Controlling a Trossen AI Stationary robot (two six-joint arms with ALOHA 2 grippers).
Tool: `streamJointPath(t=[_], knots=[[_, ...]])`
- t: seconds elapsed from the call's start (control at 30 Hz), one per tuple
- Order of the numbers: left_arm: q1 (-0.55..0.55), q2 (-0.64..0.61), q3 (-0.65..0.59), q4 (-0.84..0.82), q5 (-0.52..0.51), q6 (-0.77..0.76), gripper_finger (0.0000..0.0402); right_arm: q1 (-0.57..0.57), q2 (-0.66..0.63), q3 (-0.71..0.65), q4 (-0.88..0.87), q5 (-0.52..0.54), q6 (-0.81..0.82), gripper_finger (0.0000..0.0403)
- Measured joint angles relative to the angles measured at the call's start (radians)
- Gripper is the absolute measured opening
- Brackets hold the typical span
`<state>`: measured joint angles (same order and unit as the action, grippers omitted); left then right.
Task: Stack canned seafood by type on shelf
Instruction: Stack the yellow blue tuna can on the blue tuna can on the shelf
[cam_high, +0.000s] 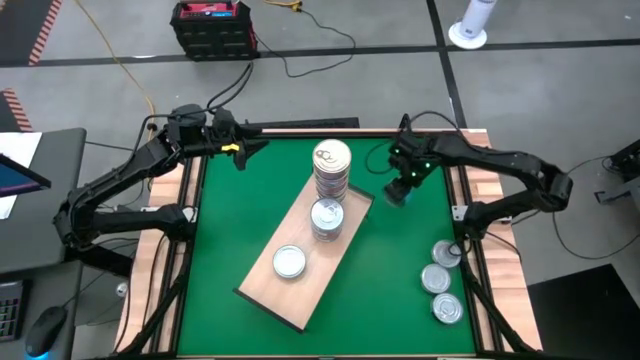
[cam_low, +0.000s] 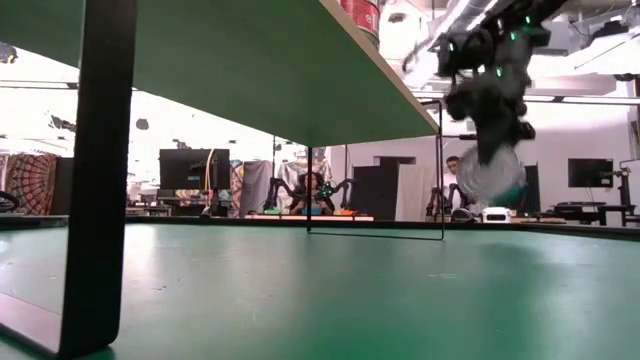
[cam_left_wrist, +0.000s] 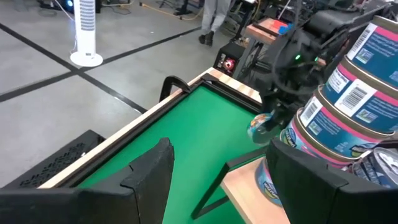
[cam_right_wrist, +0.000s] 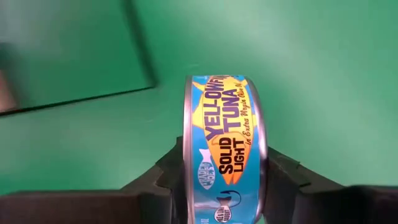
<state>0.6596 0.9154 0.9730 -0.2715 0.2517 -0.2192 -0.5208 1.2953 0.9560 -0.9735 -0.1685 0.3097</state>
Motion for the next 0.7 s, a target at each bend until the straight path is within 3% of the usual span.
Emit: streamJointPath(t=[0.33, 0.5, 0.7], knots=[[0.000, -0.021, 0.000, -0.004, 0.040, 0.008, 0.0244, 0.187, -0.060, 0.267, -0.190, -0.205, 0.194, 0.0162], [0.000, -0.023, 0.000, -0.007, 0.040, 0.034, 0.0244, 0.316, -0.144, 0.260, -0.059, -0.290, 0.447, 0.0164], [0.000, -0.024, 0.000, -0.007, 0.040, 0.043, 0.0244, 0.496, -0.177, 0.250, 0.273, -0.204, 0.792, 0.0166]])
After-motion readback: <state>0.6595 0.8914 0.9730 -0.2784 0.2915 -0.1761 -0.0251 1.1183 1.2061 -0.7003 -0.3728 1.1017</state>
